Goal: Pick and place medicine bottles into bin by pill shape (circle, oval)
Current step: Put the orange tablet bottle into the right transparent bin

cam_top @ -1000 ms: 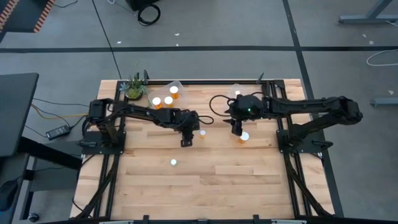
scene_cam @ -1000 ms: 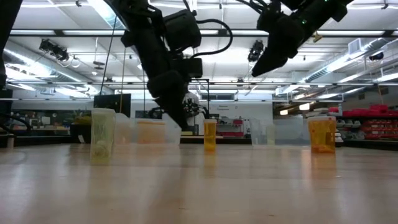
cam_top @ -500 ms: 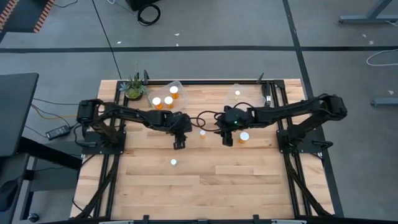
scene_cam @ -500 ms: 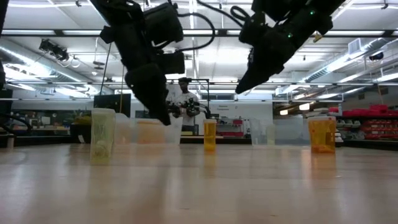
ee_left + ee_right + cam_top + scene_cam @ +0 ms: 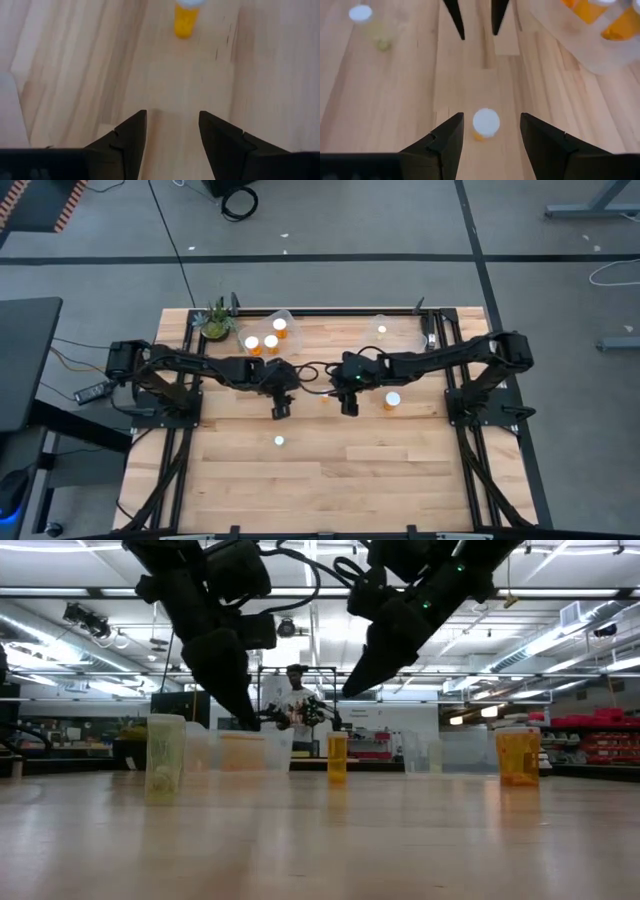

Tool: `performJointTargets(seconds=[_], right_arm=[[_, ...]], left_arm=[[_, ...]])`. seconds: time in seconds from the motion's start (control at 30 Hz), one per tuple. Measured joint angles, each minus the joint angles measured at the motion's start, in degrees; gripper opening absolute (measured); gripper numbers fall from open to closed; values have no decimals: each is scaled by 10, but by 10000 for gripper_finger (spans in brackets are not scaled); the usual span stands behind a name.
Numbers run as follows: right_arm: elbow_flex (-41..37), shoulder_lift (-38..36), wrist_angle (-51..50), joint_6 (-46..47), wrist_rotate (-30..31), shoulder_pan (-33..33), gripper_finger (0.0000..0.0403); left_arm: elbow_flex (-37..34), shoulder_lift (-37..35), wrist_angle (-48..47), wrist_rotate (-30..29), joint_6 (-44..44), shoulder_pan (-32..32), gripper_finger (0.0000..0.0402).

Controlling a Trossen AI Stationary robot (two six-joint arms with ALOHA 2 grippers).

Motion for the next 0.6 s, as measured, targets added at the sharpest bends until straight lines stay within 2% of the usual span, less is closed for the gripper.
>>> performJointTargets(seconds=[0.4,0.6], right_arm=[[51,75,18,-63,-16,-2,203],[50,97,35,-63,-59,-19,208]], left_arm=[[0,1,-22,-1,-44,0,192],[1,3,-33,1,-59,0,185]])
